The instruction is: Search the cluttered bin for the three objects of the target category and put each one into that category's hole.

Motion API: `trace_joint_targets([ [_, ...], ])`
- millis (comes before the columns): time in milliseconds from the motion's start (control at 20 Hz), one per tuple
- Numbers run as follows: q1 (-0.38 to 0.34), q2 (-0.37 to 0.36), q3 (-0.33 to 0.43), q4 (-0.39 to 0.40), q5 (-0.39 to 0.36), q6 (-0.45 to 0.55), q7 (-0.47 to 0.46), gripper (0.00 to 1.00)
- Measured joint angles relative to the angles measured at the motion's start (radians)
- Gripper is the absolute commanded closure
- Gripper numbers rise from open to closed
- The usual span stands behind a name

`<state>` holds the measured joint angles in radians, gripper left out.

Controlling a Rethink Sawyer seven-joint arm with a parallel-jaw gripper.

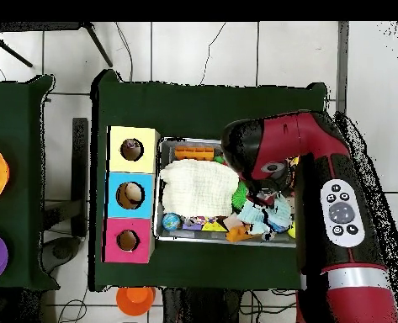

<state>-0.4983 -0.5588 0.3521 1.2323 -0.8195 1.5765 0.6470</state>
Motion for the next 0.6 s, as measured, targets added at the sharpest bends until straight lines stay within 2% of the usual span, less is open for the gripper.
trace_joint_targets([
  [600, -0.003, 0.0, 0.0, -0.014, -0.044, 0.0, -0.05, 1.0],
])
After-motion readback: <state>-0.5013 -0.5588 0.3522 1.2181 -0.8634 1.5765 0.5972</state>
